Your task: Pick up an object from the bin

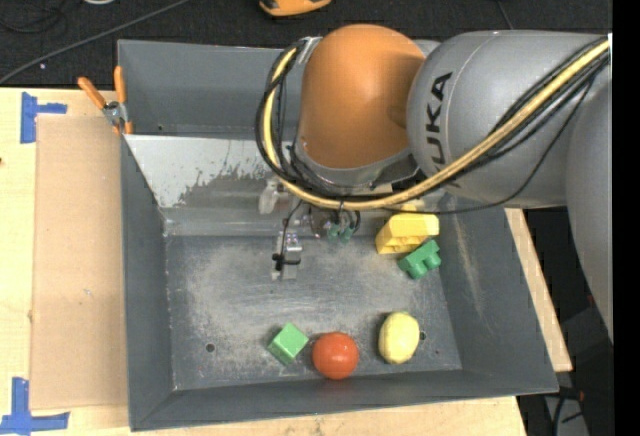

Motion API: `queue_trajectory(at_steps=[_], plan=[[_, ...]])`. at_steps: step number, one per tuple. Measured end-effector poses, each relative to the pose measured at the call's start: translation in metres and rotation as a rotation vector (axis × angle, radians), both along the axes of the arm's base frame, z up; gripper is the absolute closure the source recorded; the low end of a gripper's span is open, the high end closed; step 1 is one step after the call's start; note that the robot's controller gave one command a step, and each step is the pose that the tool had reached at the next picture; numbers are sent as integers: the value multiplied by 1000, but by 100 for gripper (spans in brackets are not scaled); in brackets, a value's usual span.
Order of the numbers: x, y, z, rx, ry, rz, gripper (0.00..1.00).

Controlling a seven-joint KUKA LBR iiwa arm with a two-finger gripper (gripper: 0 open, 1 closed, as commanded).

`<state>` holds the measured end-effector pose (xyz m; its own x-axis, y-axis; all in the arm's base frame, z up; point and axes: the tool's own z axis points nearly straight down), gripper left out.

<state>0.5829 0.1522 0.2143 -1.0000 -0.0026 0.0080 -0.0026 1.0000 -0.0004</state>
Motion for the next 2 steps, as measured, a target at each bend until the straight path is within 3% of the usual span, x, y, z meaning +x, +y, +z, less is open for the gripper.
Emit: queue_trajectory(at_steps=[1,2], plan=[[2,-1,4,1,-7,-3,0],[-29,-19,-55,2,-7,166,0]])
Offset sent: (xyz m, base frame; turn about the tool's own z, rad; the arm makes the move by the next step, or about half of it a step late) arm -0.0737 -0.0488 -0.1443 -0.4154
